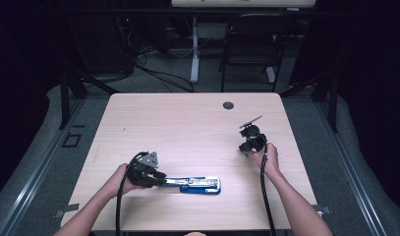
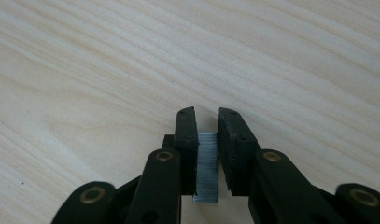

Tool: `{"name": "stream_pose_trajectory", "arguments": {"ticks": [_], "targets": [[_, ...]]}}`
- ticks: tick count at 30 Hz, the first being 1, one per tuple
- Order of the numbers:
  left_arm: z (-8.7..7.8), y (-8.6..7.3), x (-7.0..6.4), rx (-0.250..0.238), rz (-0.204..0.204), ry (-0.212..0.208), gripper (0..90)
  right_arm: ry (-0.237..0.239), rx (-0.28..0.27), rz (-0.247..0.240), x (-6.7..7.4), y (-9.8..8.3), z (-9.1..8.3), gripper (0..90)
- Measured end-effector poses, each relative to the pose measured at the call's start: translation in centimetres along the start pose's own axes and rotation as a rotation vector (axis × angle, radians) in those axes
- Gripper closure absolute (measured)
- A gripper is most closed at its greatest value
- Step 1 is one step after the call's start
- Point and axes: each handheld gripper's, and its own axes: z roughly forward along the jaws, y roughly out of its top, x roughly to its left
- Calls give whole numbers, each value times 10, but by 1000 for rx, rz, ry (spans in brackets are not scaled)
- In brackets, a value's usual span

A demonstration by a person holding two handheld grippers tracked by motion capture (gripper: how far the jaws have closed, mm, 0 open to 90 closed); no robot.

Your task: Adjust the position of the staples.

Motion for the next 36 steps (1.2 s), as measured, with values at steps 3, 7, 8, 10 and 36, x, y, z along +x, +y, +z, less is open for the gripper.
{"name": "stream_pose_trajectory", "arguments": {"ticks": [3,7,8,10,36], "targets": [[0,0,0,-3,0,-2,732,8,2,-7,-2,1,-5,786],[0,0,0,-4,1,-4,732,26,-33,1,-1,3,-13,786],[0,0,0,-4,1,-4,733,26,-31,-9,-1,3,-16,786],[0,0,0,-3,1,-3,733,38,-36,-5,0,2,-19,786],[0,0,0,-3,4,2,733,119,-24,-145,25,-8,-43,787]]}}
